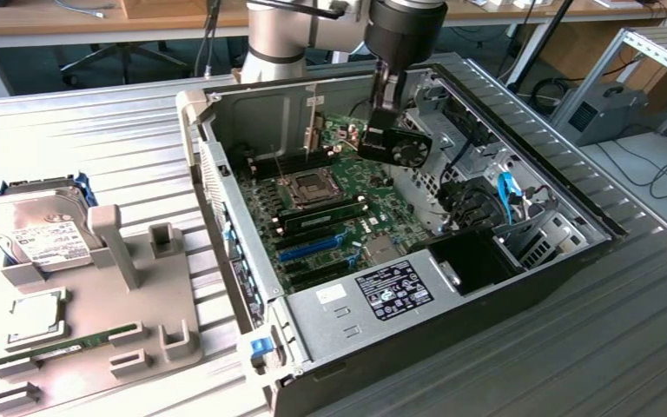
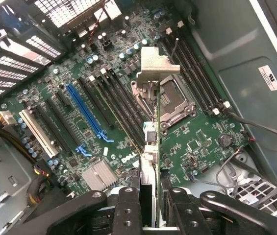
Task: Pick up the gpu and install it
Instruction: 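Insert the gpu into the slot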
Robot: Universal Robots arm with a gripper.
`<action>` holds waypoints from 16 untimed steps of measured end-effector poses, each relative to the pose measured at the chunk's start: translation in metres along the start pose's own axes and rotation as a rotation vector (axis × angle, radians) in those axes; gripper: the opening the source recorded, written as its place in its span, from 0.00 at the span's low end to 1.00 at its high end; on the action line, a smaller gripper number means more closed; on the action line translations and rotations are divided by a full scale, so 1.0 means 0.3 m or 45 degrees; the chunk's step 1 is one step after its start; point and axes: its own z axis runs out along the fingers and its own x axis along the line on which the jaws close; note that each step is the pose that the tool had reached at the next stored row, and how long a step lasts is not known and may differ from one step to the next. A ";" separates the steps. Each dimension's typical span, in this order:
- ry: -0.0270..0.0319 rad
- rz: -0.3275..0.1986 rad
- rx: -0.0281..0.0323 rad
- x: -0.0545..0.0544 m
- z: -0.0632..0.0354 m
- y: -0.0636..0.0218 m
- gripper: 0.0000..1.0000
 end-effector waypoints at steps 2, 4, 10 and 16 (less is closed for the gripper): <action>-0.0003 -0.017 -0.0005 0.000 0.000 0.000 0.26; -0.0006 -0.028 -0.0008 0.000 0.000 0.000 0.26; -0.0013 -0.062 -0.0018 0.000 0.000 0.000 0.26; -0.0023 -0.106 -0.0031 0.000 0.001 0.000 0.26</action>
